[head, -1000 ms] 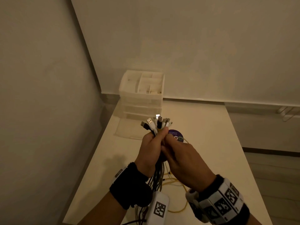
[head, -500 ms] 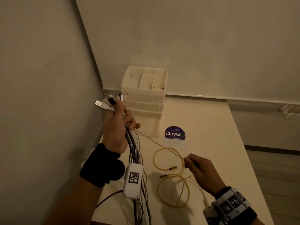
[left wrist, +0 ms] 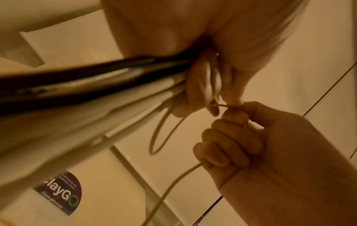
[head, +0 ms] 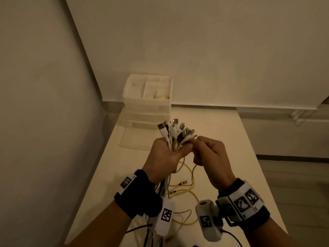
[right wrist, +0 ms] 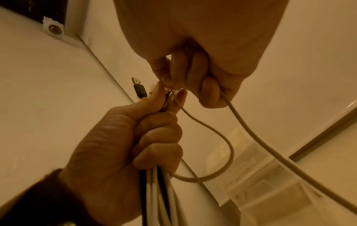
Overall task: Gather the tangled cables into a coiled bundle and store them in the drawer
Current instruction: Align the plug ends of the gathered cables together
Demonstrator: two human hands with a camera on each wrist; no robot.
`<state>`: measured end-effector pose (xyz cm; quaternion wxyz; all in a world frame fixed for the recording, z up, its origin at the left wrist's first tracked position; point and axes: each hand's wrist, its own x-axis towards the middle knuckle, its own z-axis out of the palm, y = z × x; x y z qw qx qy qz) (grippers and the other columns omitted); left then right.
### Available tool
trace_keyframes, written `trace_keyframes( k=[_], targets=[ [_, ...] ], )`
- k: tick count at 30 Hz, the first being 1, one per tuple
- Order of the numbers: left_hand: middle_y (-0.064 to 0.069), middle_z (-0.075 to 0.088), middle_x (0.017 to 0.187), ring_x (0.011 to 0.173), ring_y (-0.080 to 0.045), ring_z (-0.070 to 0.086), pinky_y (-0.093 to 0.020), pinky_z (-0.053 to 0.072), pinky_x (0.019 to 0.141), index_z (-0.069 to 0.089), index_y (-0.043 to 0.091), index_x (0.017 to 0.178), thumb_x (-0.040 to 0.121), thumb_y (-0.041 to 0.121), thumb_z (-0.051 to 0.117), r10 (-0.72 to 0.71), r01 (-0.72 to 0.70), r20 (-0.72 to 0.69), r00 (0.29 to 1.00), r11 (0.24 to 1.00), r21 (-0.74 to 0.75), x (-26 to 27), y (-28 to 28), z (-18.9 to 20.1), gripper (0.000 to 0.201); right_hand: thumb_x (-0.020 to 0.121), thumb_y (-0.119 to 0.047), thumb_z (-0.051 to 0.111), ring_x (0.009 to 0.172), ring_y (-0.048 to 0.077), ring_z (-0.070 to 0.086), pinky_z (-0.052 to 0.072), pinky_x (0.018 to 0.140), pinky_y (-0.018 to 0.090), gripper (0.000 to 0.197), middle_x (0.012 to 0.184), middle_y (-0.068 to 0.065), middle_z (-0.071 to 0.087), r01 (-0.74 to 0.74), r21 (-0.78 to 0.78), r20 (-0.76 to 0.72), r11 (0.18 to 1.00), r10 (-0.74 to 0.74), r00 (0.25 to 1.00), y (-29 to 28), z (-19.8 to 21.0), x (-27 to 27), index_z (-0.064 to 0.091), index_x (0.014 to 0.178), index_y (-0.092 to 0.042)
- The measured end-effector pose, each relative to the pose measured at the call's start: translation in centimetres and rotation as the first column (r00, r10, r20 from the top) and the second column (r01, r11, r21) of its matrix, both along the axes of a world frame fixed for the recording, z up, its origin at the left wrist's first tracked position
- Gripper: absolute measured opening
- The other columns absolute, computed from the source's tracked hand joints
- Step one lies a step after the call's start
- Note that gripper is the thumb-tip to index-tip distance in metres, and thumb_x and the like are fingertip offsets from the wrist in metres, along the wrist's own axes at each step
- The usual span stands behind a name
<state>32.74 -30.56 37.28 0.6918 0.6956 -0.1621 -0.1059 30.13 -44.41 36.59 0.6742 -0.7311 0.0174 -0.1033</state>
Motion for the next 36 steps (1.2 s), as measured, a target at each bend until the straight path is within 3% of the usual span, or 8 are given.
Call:
trace_keyframes(
  k=[4, 7, 10, 15, 22, 26, 32, 36],
  targets=[
    [0.012, 0.040, 0.037, 0.031, -0.005, 0.036, -0.010, 0.030, 0.038, 0.061, 0.016, 0.080, 0.093, 0.003, 0.056, -0.019, 0.019, 0.034, 0.999, 1.000, 0.004, -0.3, 0.3, 0.2, 0.020, 0.098, -0.013, 0.049, 0.047, 0.014, 0.024, 0.022, 0.049, 0.030, 0.041, 0.053, -0.001, 0.033, -0.105, 0.148, -0.015, 0.983, 0.108, 0.994, 0.2, 0.0, -0.7, 0.043, 0.061, 0.003],
    [-0.002, 0.032, 0.045, 0.038, -0.019, 0.030, -0.030, 0.026, 0.036, 0.067, 0.012, 0.073, 0.093, 0.007, 0.058, 0.091, -0.091, 0.048, 0.995, 0.996, -0.013, 0.1, 1.3, 0.0, 0.023, 0.094, -0.027, 0.048, 0.047, 0.015, 0.024, 0.026, 0.048, 0.026, 0.043, 0.052, 0.001, 0.031, -0.162, 0.164, -0.020, 0.973, 0.168, 0.986, 0.6, -0.7, -1.2, 0.047, 0.066, 0.005],
    [0.010, 0.033, 0.038, 0.029, -0.009, 0.027, -0.021, 0.025, 0.045, 0.057, 0.025, 0.048, 0.087, 0.023, 0.063, 0.225, -0.224, 0.020, 0.974, 0.974, -0.044, 1.4, 3.2, -0.7, 0.040, 0.092, -0.029, 0.048, 0.048, 0.014, 0.025, 0.026, 0.049, 0.025, 0.037, 0.051, 0.001, 0.032, -0.188, 0.177, -0.060, 0.966, 0.202, 0.978, 0.7, -1.7, -2.1, 0.055, 0.068, -0.001],
    [0.004, 0.026, 0.042, 0.031, -0.012, 0.020, -0.018, 0.023, 0.040, 0.036, 0.018, 0.059, 0.094, 0.018, 0.061, 0.386, -0.389, -0.048, 0.921, 0.912, -0.131, 2.8, 7.0, -1.0, 0.042, 0.098, -0.025, 0.049, 0.052, 0.015, 0.030, 0.027, 0.052, 0.029, 0.036, 0.055, 0.002, 0.037, -0.230, 0.080, -0.150, 0.970, 0.240, 0.959, 0.4, -3.8, -4.0, 0.058, 0.071, -0.003],
    [0.007, 0.026, 0.042, 0.031, -0.011, 0.018, -0.018, 0.024, 0.040, 0.041, 0.019, 0.064, 0.091, 0.018, 0.066, 0.571, -0.584, -0.127, 0.811, 0.799, -0.142, 2.6, 8.7, -1.5, 0.036, 0.097, -0.014, 0.053, 0.043, 0.012, 0.031, 0.032, 0.048, 0.026, 0.048, 0.047, -0.004, 0.034, -0.137, -0.080, -0.221, 0.987, 0.116, 0.968, 0.7, -4.7, -5.3, 0.045, 0.049, -0.017],
    [0.013, 0.040, 0.039, 0.033, -0.007, 0.032, -0.020, 0.031, 0.043, 0.056, 0.025, 0.049, 0.083, 0.015, 0.073, 0.531, -0.528, 0.014, 0.848, 0.846, -0.070, 0.1, 6.8, -0.5, 0.040, 0.092, -0.003, 0.054, 0.044, 0.013, 0.027, 0.032, 0.048, 0.023, 0.046, 0.049, 0.006, 0.030, -0.031, -0.086, -0.171, 0.996, 0.016, 0.985, 1.9, -3.7, -4.2, 0.036, 0.050, -0.007],
    [0.023, 0.055, 0.043, 0.042, 0.010, 0.052, -0.002, 0.036, 0.048, 0.070, 0.003, 0.096, 0.086, 0.004, 0.068, 0.101, -0.112, 0.119, 0.988, 0.989, 0.093, -2.4, 4.1, 0.2, 0.011, 0.091, -0.007, 0.051, 0.040, 0.013, 0.023, 0.025, 0.046, 0.024, 0.042, 0.046, -0.001, 0.029, -0.074, 0.083, -0.112, 0.994, 0.083, 0.990, 3.7, -1.1, -2.6, 0.037, 0.051, -0.009],
    [0.019, 0.053, 0.041, 0.040, 0.005, 0.051, -0.009, 0.036, 0.046, 0.065, 0.021, 0.075, 0.087, 0.010, 0.067, 0.180, -0.191, 0.130, 0.975, 0.978, 0.080, -1.8, 4.8, -0.2, 0.016, 0.098, -0.011, 0.049, 0.042, 0.014, 0.024, 0.023, 0.047, 0.026, 0.041, 0.047, 0.002, 0.030, -0.133, 0.146, -0.088, 0.980, 0.146, 0.985, 4.3, -0.5, -2.8, 0.051, 0.057, -0.004]
  ],
)
